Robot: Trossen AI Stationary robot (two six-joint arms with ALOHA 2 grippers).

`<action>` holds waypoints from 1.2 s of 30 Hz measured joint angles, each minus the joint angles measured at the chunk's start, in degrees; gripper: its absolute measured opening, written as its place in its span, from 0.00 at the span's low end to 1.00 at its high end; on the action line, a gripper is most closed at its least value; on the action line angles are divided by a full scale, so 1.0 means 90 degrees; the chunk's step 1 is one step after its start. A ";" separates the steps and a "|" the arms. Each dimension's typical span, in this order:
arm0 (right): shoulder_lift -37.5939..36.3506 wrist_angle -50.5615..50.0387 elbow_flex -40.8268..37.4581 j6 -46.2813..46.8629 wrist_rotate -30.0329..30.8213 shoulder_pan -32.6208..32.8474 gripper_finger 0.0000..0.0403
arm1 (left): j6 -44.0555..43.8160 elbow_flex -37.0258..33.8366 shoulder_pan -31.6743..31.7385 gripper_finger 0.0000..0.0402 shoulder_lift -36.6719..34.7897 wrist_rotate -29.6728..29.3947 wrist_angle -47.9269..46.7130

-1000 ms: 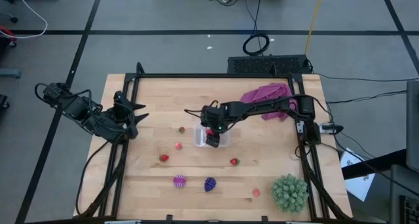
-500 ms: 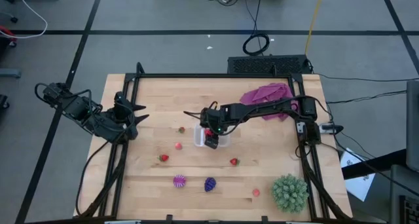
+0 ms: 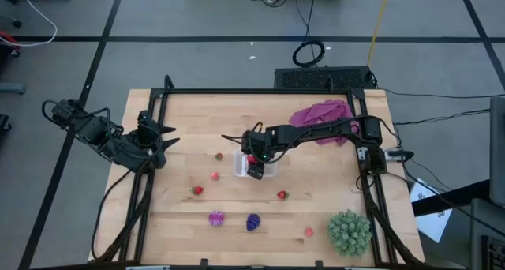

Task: Pick and placing Produce into tupperware
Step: Put the red dragon fruit into the transparent container

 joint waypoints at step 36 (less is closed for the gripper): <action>-0.0008 -0.0159 -0.0002 -0.0172 0.0483 0.0083 0.79 | 0.0000 0.0000 0.0000 0.42 0.0001 0.0000 0.0000</action>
